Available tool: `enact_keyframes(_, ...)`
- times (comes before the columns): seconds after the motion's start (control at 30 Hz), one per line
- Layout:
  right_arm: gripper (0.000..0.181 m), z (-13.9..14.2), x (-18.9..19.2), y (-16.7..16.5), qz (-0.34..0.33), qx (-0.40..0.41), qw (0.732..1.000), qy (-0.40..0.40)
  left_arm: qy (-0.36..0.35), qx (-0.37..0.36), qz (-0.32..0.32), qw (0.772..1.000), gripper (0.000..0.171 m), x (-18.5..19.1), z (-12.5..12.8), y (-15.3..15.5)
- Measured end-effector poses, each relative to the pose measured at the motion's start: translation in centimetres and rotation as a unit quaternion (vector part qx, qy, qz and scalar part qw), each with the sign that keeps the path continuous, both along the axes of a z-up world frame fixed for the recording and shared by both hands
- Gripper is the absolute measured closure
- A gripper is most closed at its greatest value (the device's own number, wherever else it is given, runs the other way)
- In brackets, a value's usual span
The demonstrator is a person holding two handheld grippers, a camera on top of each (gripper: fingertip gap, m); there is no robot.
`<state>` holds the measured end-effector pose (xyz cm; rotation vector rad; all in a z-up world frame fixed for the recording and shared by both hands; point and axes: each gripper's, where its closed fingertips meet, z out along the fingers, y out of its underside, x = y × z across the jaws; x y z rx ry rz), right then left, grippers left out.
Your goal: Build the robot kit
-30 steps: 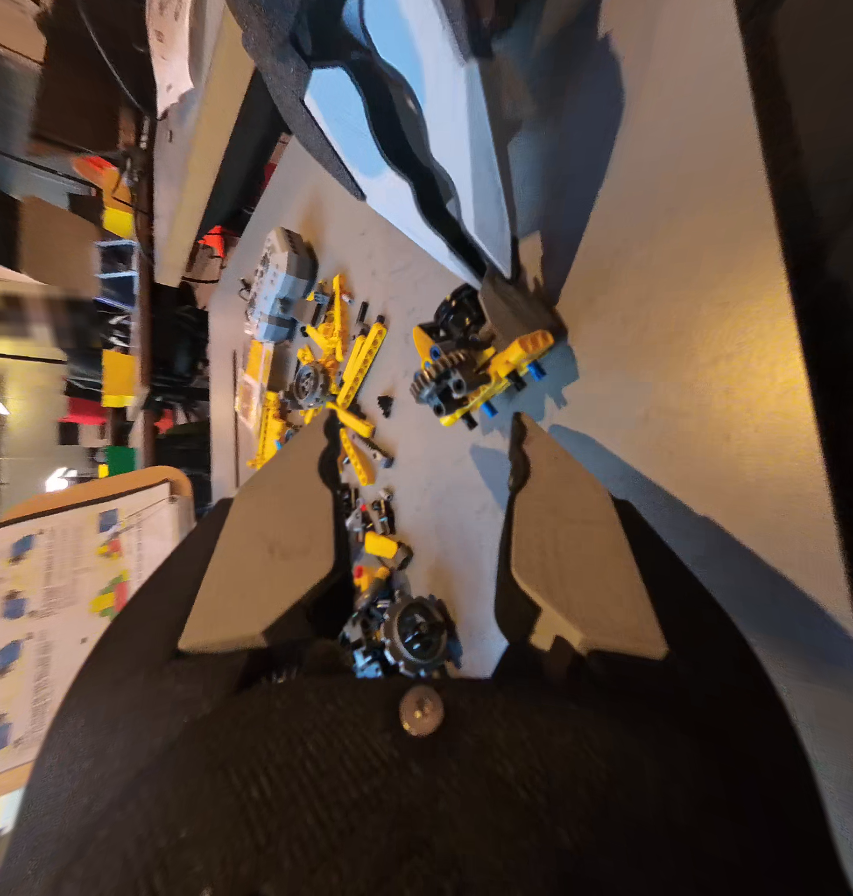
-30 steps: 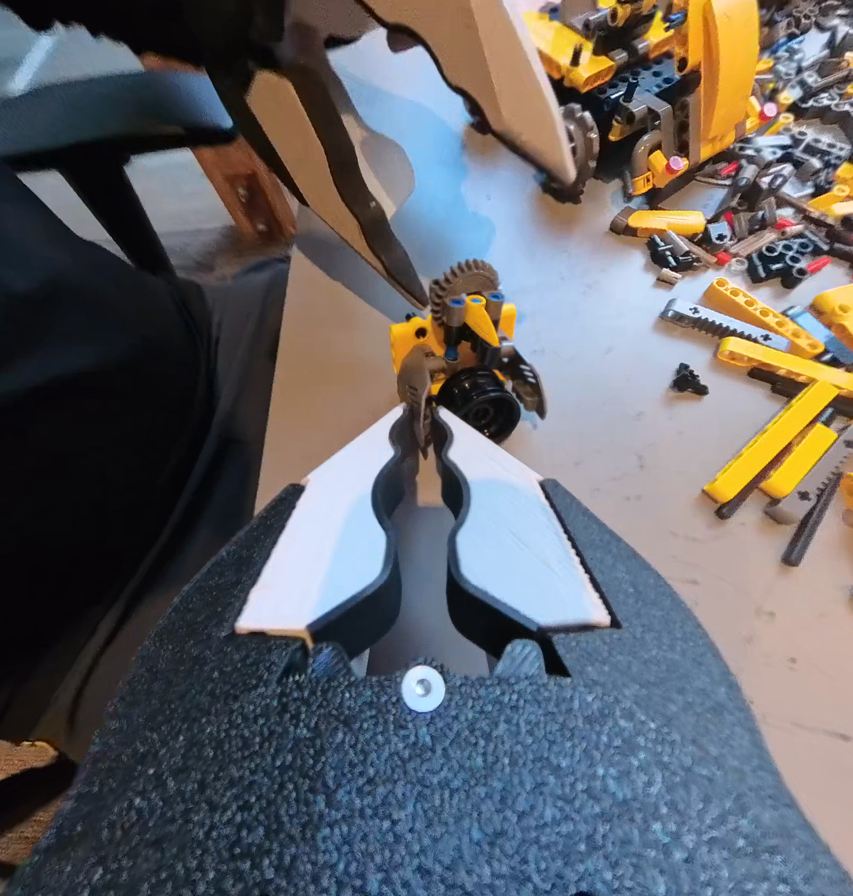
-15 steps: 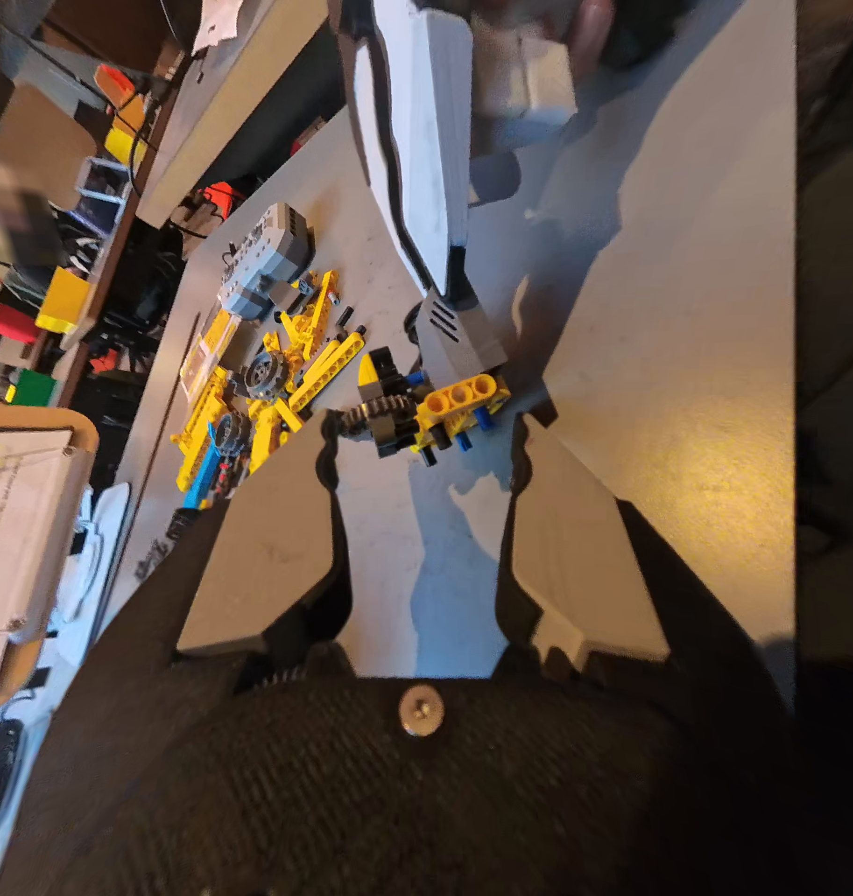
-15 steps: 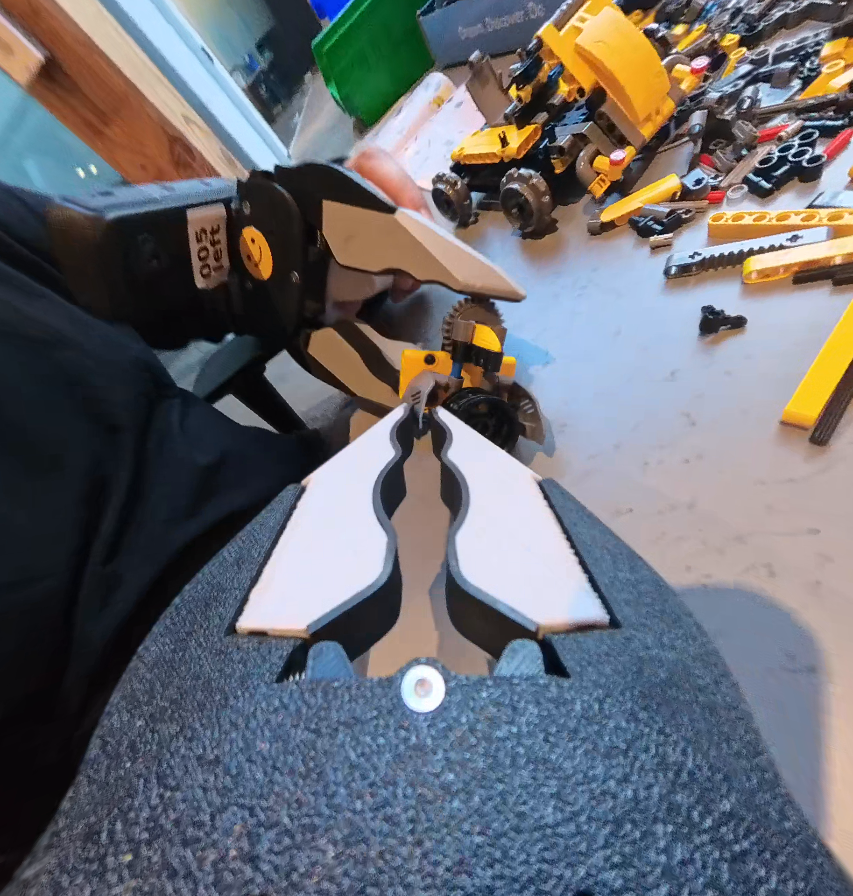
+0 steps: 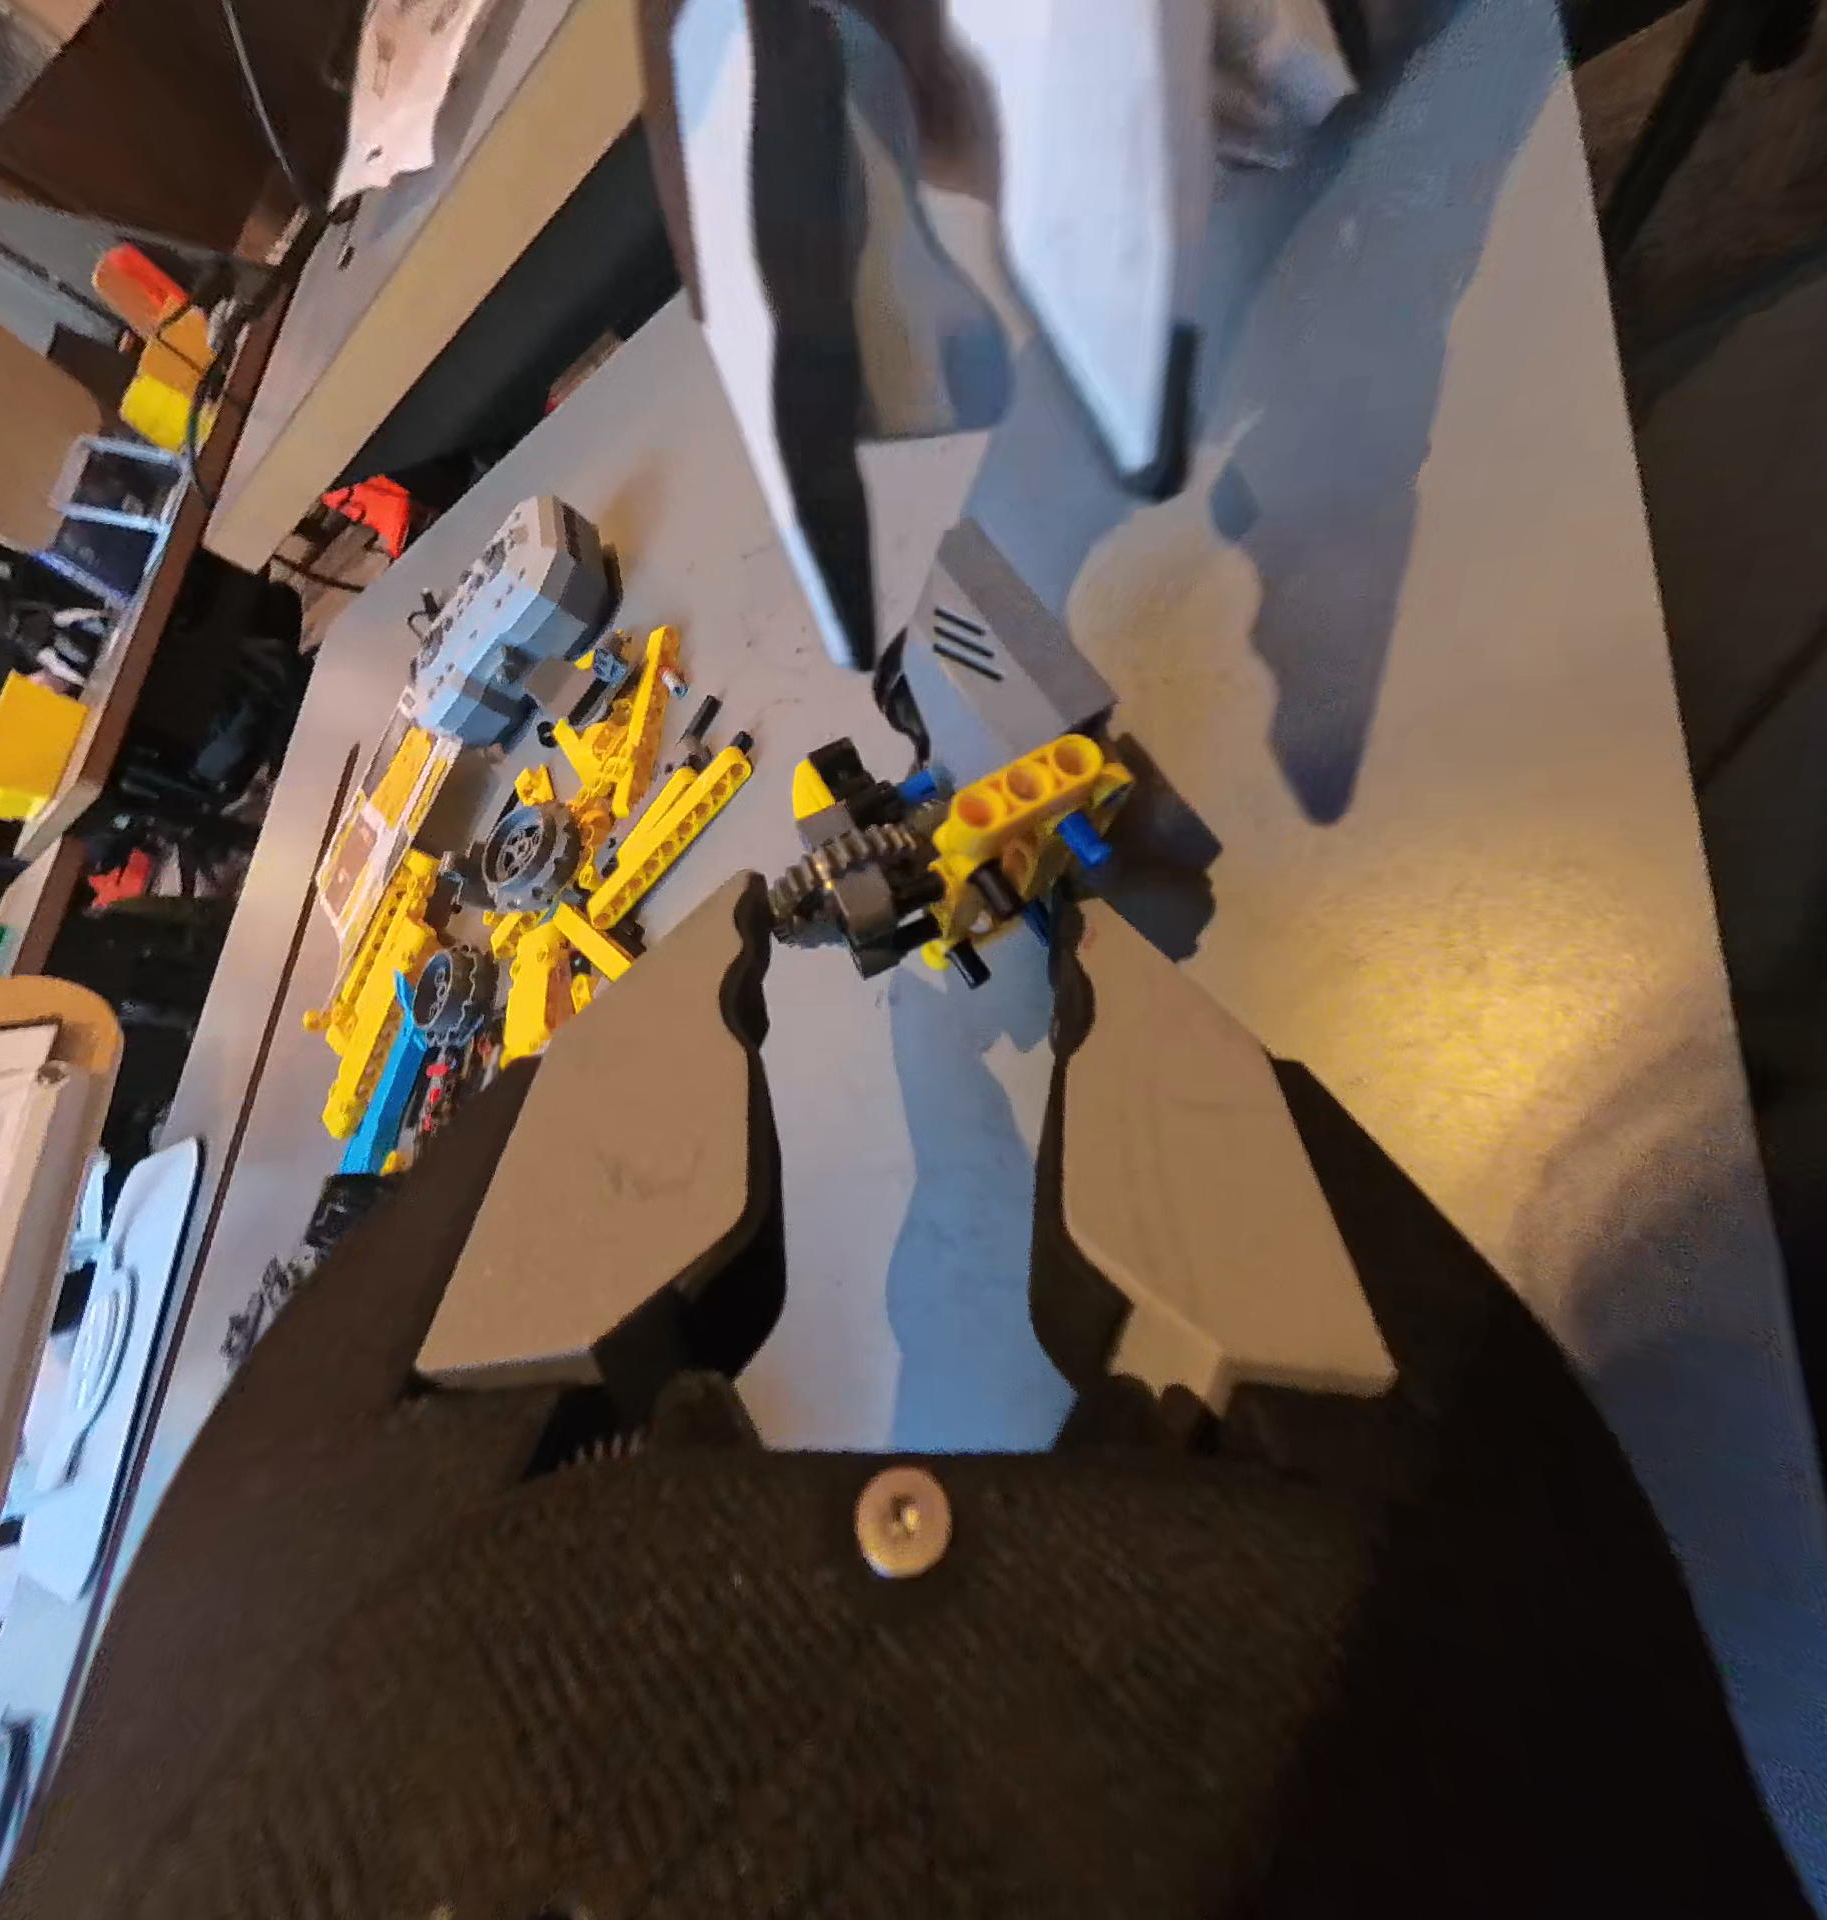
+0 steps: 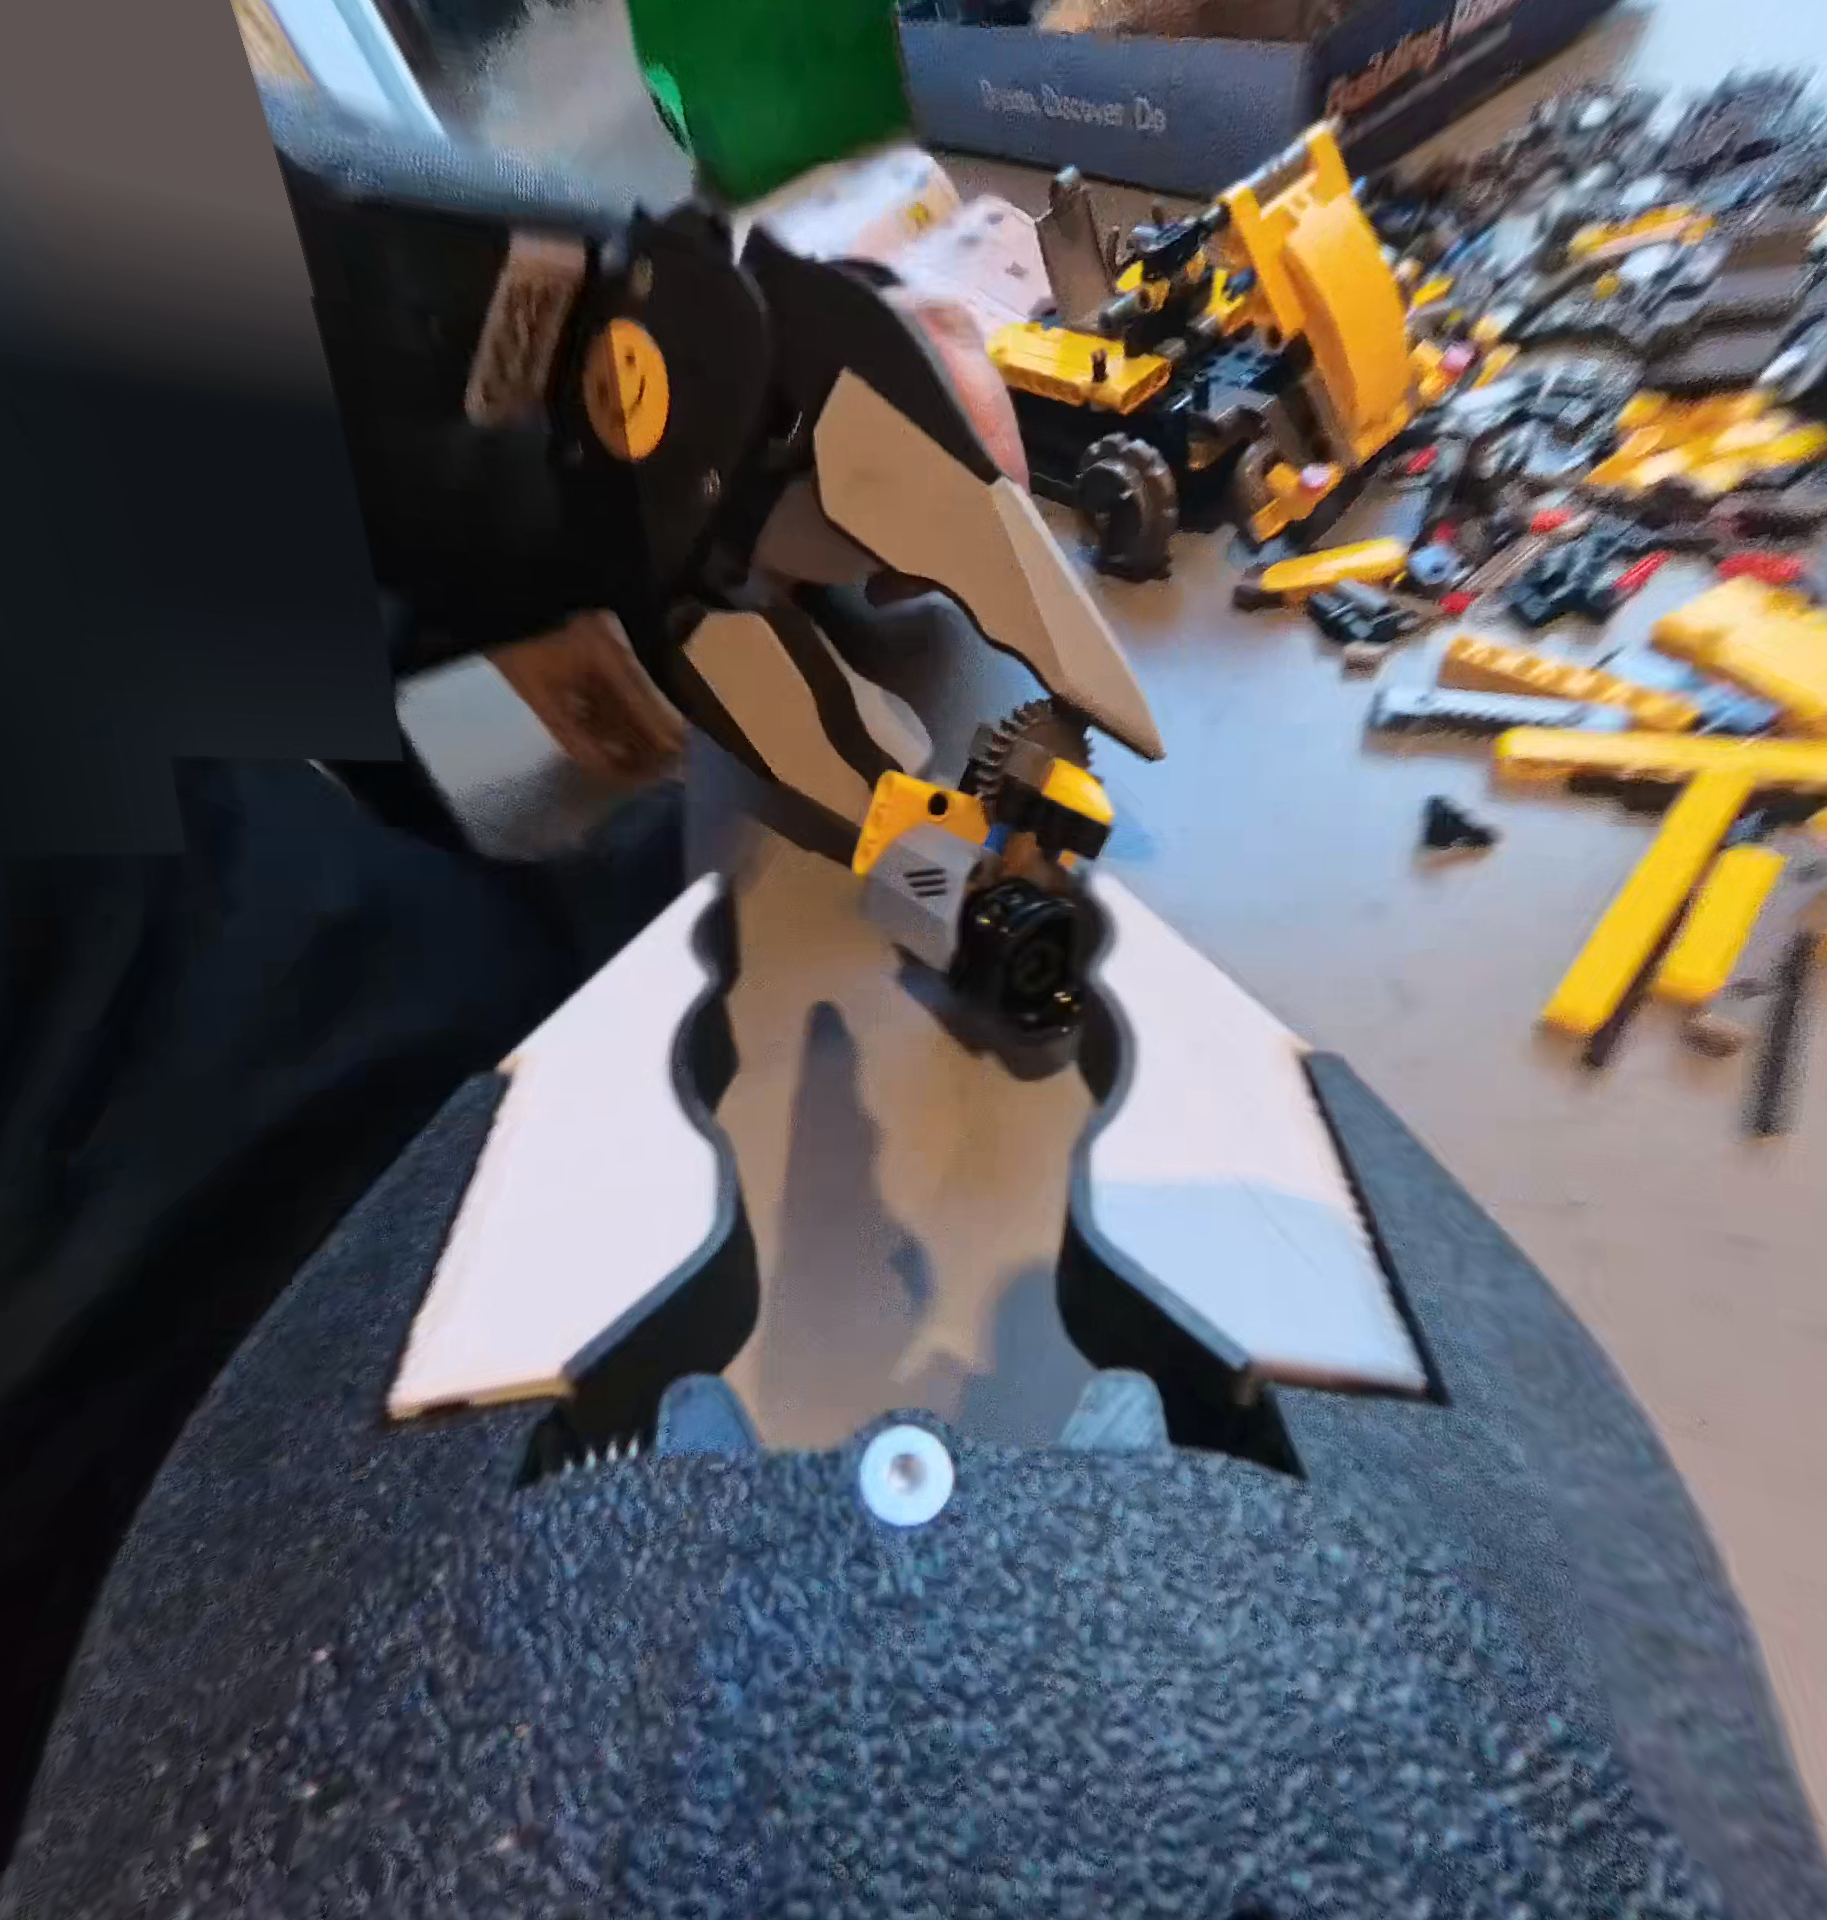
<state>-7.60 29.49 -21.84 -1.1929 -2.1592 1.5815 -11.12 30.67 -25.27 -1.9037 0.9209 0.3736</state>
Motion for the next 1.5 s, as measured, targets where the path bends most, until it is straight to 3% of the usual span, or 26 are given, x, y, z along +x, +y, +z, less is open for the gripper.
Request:
enact_keyframes(0.03, 0.115, -0.1, -0.1, 0.2, -0.001, 0.051, 0.998, 0.025, -0.001, 0.002, -0.009, 1.0, 0.126, 0.0, 0.2, 0.0)
enact_keyframes(0.13, 0.134, -1.3, -0.4, 0.4, 0.017, 0.198, 0.976, 0.094, -0.023, -0.007, -0.031, 0.999, 0.126, 0.0, 0.0, 0.1)
enact_keyframes(0.23, 0.123, -2.1, -1.2, 0.2, 0.025, 0.289, 0.947, 0.136, -0.038, -0.016, -0.038, 0.998, 0.126, -0.2, -0.1, 0.0)
enact_keyframes(0.33, 0.123, -1.7, -2.2, 0.6, 0.02, 0.382, 0.904, 0.192, -0.053, -0.02, -0.049, 0.997, 0.126, -0.2, -0.1, -0.2)
enact_keyframes(0.43, 0.122, -1.4, -2.8, -0.2, 0.037, 0.427, 0.873, 0.232, -0.064, -0.03, -0.06, 0.996, 0.126, 0.0, -0.1, -0.4)
enact_keyframes(0.5, 0.121, -1.5, -2.9, -0.3, 0.051, 0.428, 0.869, 0.241, -0.056, -0.027, -0.066, 0.996, 0.126, 0.0, -0.1, -0.4)
enact_keyframes(0.7, 0.105, -2.4, -2.5, -1.0, 0.121, 0.377, 0.893, 0.213, -0.036, -0.032, -0.104, 0.993, 0.126, 1.3, 0.0, -0.6)
enact_keyframes(0.83, 0.096, -2.9, -2.6, -1.0, 0.149, 0.367, 0.897, 0.197, -0.072, -0.055, -0.118, 0.989, 0.126, 1.7, -0.1, -0.5)
enact_keyframes(0.97, 0.108, -3.2, -3.1, -0.9, 0.142, 0.355, 0.903, 0.196, -0.117, -0.089, -0.106, 0.983, 0.128, 1.3, -0.4, -0.9)
enact_keyframes(1.1, 0.113, -3.0, -3.3, -1.1, 0.127, 0.341, 0.908, 0.21, -0.129, -0.07, -0.089, 0.985, 0.131, 0.9, 0.1, -1.2)
enact_keyframes(1.17, 0.127, -3.3, -3.3, -1.0, 0.121, 0.347, 0.906, 0.209, -0.113, -0.065, -0.052, 0.99, 0.134, -0.1, -0.2, -0.7)
enact_keyframes(1.3, 0.127, -3.5, -3.2, -0.7, 0.104, 0.343, 0.911, 0.203, -0.127, -0.048, -0.034, 0.99, 0.132, -0.4, 0.4, -1.0)
enact_keyframes(1.37, 0.127, -3.5, -3.4, -0.4, 0.091, 0.342, 0.914, 0.2, -0.137, -0.041, -0.03, 0.989, 0.127, -0.6, 0.7, -1.2)
enact_keyframes(1.5, 0.127, -3.3, -3.7, -0.1, 0.063, 0.351, 0.912, 0.204, -0.176, -0.039, -0.033, 0.983, 0.102, -0.1, 1.4, -2.2)
